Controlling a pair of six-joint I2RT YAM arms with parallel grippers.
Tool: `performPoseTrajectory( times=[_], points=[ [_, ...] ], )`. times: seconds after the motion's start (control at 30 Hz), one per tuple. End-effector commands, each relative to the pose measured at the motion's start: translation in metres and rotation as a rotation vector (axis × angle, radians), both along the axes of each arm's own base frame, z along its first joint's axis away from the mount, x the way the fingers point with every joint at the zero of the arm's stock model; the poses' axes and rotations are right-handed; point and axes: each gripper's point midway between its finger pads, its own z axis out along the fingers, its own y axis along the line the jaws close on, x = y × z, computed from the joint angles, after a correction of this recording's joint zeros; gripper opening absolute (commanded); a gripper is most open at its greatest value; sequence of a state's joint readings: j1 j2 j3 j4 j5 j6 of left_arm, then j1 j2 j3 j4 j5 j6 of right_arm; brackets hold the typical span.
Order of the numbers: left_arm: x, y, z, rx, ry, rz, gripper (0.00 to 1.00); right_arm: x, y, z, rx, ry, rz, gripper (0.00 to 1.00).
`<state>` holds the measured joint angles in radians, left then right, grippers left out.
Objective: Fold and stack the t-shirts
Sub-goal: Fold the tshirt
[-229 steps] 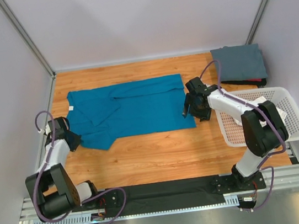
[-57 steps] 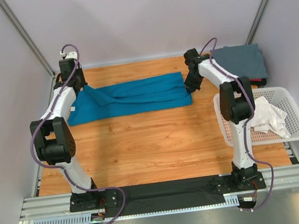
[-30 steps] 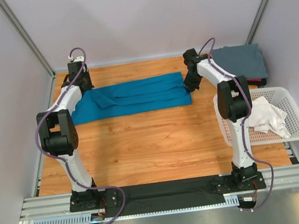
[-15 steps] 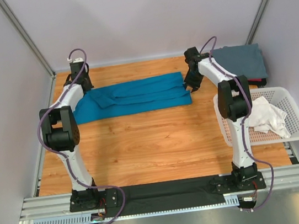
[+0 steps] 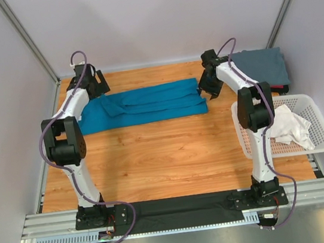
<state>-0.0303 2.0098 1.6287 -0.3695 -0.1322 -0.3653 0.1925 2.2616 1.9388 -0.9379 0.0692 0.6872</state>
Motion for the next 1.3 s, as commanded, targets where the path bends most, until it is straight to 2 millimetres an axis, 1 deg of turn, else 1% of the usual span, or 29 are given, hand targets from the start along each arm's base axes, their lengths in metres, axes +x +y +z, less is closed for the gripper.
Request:
performPoseTrajectory(
  times=[0.0, 0.03, 0.07, 0.1, 0.13, 0.17, 0.2, 0.27, 0.3, 0.33, 0.37, 0.43, 0.5, 0.6, 0.63, 0.77, 0.8, 0.87, 0.9, 0.97, 1.0, 1.07, 1.1, 1.13, 1.17, 1.2, 1.23, 1.27],
  points=[
    [-0.041, -0.010, 0.021, -0.192, 0.033, 0.177, 0.96, 0.015, 0.008, 0.063, 0.023, -0.163, 0.053, 0.60],
    [-0.050, -0.015, 0.022, -0.238, 0.032, 0.193, 0.96, 0.013, 0.010, 0.064, 0.021, -0.161, 0.063, 0.64],
    [-0.050, -0.020, 0.021, -0.275, 0.011, 0.192, 0.96, 0.011, 0.014, 0.069, 0.017, -0.175, 0.088, 0.67],
    [-0.066, -0.029, -0.003, -0.321, 0.058, 0.176, 0.96, 0.010, 0.016, 0.071, 0.016, -0.178, 0.102, 0.69],
    [-0.063, -0.033, 0.002, -0.366, 0.015, 0.185, 0.96, 0.006, 0.017, 0.070, 0.002, -0.172, 0.125, 0.75],
    [-0.071, -0.034, -0.011, -0.372, 0.040, 0.195, 0.96, 0.004, 0.017, 0.075, -0.005, -0.178, 0.134, 0.78],
    [-0.073, -0.038, -0.013, -0.393, 0.050, 0.193, 0.96, 0.002, 0.017, 0.077, -0.012, -0.179, 0.146, 0.84],
    [-0.077, -0.041, -0.019, -0.405, 0.072, 0.183, 0.96, -0.003, 0.017, 0.082, -0.025, -0.187, 0.162, 0.89],
    [-0.078, -0.043, -0.021, -0.412, 0.077, 0.179, 0.95, -0.003, 0.015, 0.084, -0.034, -0.195, 0.160, 0.95],
    [-0.075, -0.045, -0.019, -0.429, 0.061, 0.171, 0.95, -0.007, 0.013, 0.086, -0.038, -0.199, 0.163, 0.96],
    [-0.077, -0.050, -0.023, -0.452, 0.067, 0.155, 0.94, -0.007, 0.013, 0.089, -0.040, -0.207, 0.166, 0.97],
    [-0.074, -0.055, -0.027, -0.486, 0.059, 0.152, 0.92, -0.007, 0.012, 0.094, -0.043, -0.222, 0.166, 0.98],
    [-0.073, -0.055, -0.037, -0.494, 0.073, 0.165, 0.90, -0.009, 0.011, 0.095, -0.046, -0.222, 0.172, 0.97],
    [-0.070, -0.059, -0.044, -0.519, 0.080, 0.169, 0.85, -0.010, 0.009, 0.099, -0.054, -0.223, 0.171, 0.97],
    [-0.069, -0.061, -0.045, -0.530, 0.080, 0.172, 0.82, -0.011, 0.009, 0.099, -0.057, -0.222, 0.171, 0.97],
    [-0.065, -0.060, -0.050, -0.522, 0.084, 0.187, 0.75, -0.012, 0.006, 0.098, -0.071, -0.216, 0.167, 0.96],
    [-0.065, -0.059, -0.055, -0.517, 0.094, 0.188, 0.71, -0.012, 0.006, 0.098, -0.072, -0.215, 0.165, 0.95],
    [-0.062, -0.060, -0.055, -0.520, 0.097, 0.185, 0.65, -0.012, 0.006, 0.097, -0.071, -0.213, 0.167, 0.93],
    [-0.062, -0.060, -0.057, -0.518, 0.104, 0.186, 0.58, -0.011, 0.007, 0.100, -0.068, -0.219, 0.166, 0.92],
    [-0.061, -0.059, -0.059, -0.507, 0.106, 0.192, 0.53, -0.010, 0.007, 0.102, -0.065, -0.223, 0.164, 0.90],
    [-0.061, -0.058, -0.061, -0.500, 0.110, 0.195, 0.48, -0.008, 0.008, 0.103, -0.066, -0.230, 0.164, 0.89],
    [-0.058, -0.055, -0.062, -0.489, 0.111, 0.204, 0.43, -0.005, 0.007, 0.105, -0.071, -0.238, 0.159, 0.87],
    [-0.059, -0.055, -0.064, -0.480, 0.121, 0.201, 0.33, -0.006, 0.006, 0.104, -0.077, -0.230, 0.157, 0.86],
    [-0.055, -0.054, -0.059, -0.475, 0.113, 0.198, 0.27, -0.003, 0.006, 0.108, -0.076, -0.238, 0.155, 0.86],
    [-0.054, -0.055, -0.057, -0.478, 0.111, 0.194, 0.20, -0.004, 0.006, 0.107, -0.077, -0.236, 0.156, 0.86],
    [-0.053, -0.055, -0.055, -0.476, 0.109, 0.193, 0.00, -0.003, 0.006, 0.109, -0.078, -0.242, 0.155, 0.86],
    [-0.049, -0.054, -0.049, -0.473, 0.098, 0.190, 0.00, -0.002, 0.006, 0.109, -0.079, -0.243, 0.156, 0.86],
    [-0.048, -0.055, -0.048, -0.472, 0.098, 0.182, 0.00, -0.002, 0.005, 0.109, -0.080, -0.245, 0.155, 0.86]
  ],
)
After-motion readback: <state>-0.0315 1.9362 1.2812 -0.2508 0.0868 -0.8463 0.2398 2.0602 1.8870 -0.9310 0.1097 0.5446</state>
